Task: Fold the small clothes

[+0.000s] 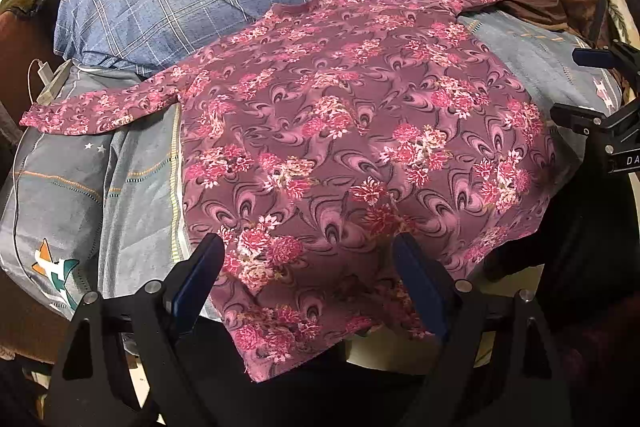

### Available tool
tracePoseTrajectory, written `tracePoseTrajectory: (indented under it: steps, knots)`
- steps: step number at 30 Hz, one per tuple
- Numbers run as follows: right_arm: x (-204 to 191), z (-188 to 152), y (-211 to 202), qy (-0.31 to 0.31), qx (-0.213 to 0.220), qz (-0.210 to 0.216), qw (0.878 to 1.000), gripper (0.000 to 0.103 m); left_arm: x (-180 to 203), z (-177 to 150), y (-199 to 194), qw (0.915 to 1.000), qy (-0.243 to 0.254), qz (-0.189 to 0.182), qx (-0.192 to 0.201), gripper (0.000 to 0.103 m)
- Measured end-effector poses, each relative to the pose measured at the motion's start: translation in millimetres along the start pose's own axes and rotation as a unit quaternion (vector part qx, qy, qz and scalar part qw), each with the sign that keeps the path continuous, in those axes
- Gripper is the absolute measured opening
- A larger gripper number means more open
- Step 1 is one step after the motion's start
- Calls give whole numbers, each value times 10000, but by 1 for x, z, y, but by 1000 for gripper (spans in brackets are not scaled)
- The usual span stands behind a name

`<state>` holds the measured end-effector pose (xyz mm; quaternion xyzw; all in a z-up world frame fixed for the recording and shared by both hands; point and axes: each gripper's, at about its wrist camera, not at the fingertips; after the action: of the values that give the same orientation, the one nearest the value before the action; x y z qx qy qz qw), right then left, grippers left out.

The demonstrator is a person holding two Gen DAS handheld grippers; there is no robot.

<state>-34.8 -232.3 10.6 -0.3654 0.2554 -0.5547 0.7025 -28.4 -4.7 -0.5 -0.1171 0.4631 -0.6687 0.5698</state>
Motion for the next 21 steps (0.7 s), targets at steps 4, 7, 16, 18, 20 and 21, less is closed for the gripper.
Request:
tracePoseTrajectory:
  steps: [4,7,16,18,20,21]
  knots:
    - [1,-1,1,-3,-28,-10,10000,103,1,0,2,10000,2,-33,-38,87]
    - [2,-1,1,1,-40,-6,10000,103,2,1,3,9999,-1,-83,-57,87]
    - [2,1,5,24,-79,23,10000,103,6,2,6,9999,46,-108,-96,87]
    - [3,1,6,22,-84,16,10000,103,5,3,8,9999,37,-106,-121,87]
    - [4,1,6,42,-95,21,9999,103,4,3,10,9998,22,-116,-155,87]
    - [5,0,7,54,-98,25,9999,103,4,3,11,9998,12,-124,-170,87]
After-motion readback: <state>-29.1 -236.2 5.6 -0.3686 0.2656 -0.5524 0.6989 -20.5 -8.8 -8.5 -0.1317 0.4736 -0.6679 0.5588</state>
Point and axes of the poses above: each gripper's, at about its wrist camera, not at the fingertips, and y roughly the way its jaws point, x to its right, z to its top, and after that the axes turned 12 degrees about z, right-handed
